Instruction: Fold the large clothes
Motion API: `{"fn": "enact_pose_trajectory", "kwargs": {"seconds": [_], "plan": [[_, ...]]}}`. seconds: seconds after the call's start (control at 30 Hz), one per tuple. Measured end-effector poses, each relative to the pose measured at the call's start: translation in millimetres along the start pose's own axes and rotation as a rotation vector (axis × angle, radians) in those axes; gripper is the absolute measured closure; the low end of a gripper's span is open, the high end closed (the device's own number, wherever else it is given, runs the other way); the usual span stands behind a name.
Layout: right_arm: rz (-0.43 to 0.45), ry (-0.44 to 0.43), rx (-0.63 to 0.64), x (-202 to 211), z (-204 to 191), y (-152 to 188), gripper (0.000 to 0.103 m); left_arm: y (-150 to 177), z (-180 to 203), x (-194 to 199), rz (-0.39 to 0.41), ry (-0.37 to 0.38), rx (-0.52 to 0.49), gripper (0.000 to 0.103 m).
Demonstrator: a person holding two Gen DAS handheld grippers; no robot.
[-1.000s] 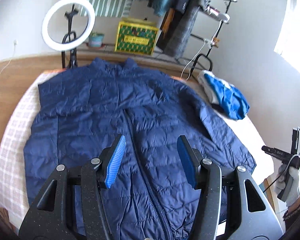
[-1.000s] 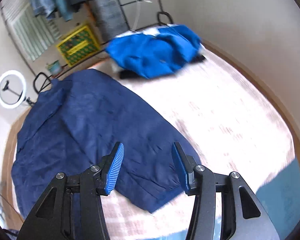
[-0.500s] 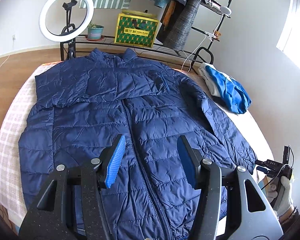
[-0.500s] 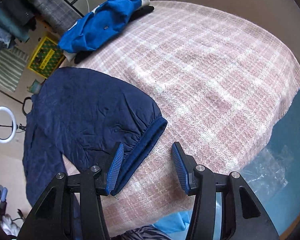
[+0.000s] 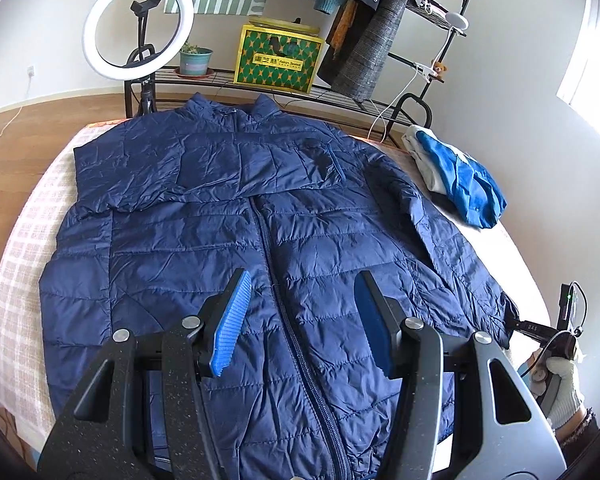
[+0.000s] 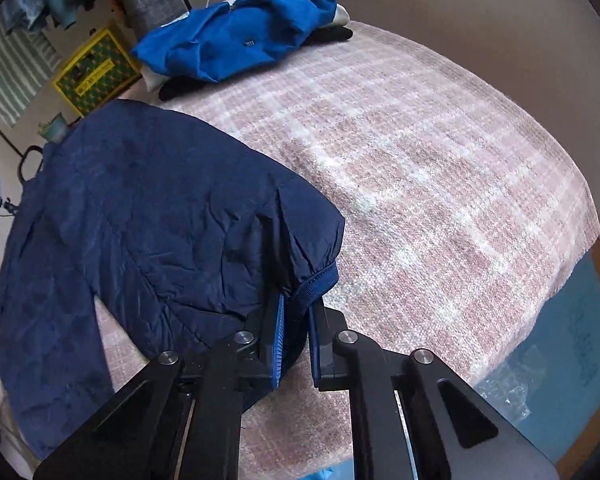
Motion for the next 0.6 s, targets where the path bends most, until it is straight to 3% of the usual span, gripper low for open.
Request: {"fn": "enact_pose_trajectory", "kwargs": {"seconds": [0.27,0.6], "plan": [[0.092,-0.081,-0.007,37,-23,-39,0.098,-2,-10,4,0.008,0.001,0.032,0.048],[0.22,-0.212,0.091,96,-112,-83,0.098,-8,-44,14,0.032,-0.031,0.063,0.048]]}}
Point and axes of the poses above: each gripper's, at about its wrist camera, not at the fingertips, and x roughly against the way its jaws point, z to its right, y to its underside, the point moved 10 cm from there along -x, roughly the way its jaws point, and after that the axes turned 6 degrees about -x, right-handed, at the moved point
